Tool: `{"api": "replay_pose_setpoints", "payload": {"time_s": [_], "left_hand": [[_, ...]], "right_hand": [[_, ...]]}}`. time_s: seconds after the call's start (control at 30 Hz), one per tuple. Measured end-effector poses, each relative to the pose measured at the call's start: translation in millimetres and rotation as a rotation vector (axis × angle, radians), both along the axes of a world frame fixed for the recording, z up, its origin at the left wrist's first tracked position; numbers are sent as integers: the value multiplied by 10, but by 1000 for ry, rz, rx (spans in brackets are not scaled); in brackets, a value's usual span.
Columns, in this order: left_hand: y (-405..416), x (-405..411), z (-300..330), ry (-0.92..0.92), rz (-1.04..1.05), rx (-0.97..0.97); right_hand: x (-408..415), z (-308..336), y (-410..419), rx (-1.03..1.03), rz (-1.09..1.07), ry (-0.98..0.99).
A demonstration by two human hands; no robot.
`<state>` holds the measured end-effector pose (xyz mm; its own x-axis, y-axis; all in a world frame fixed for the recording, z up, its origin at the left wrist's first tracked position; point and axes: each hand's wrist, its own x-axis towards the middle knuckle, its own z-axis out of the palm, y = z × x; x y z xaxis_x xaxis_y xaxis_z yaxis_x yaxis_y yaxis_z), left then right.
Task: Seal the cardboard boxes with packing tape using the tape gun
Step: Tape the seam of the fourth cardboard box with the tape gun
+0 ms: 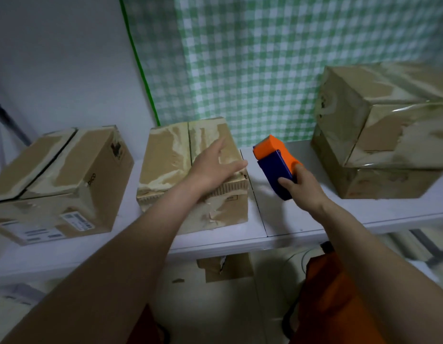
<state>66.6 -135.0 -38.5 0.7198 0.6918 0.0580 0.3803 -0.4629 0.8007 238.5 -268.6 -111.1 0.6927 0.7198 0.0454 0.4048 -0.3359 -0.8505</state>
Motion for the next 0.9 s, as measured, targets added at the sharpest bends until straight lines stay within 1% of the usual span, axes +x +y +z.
{"api": "replay_pose_setpoints", "payload": {"time_s": [0.07, 0.13, 0.2, 0.3, 0.4, 0.53, 0.67, 0.8, 0.87, 0.9], "left_hand": [[26, 12, 199, 51, -46, 34], [55, 9, 358, 86, -125, 8], [101, -46, 457, 60, -221, -85], [153, -194, 492, 26, -311, -100], [96, -349, 451, -31, -272, -135], [-4, -554, 390, -39, -250, -187], [-44, -752, 361, -113, -174, -305], [-21, -948, 289, -111, -168, -423], [18, -1058, 263, -148, -227, -552], [41, -1116, 249, -192, -255, -651]], "right_hand": [[-41, 221, -105, 88, 177, 123], [-105, 440, -213, 124, 358, 209], [-164, 616, -295, 114, 510, 248], [-202, 766, -359, 14, 650, 240], [-245, 850, -371, -111, 710, 241], [-421, 877, -293, -312, 780, 286], [-651, 878, -180, -316, 793, 247], [-773, 870, -78, -311, 864, 215], [-815, 873, -36, -308, 897, 229], [-831, 871, -17, -309, 913, 236]]}}
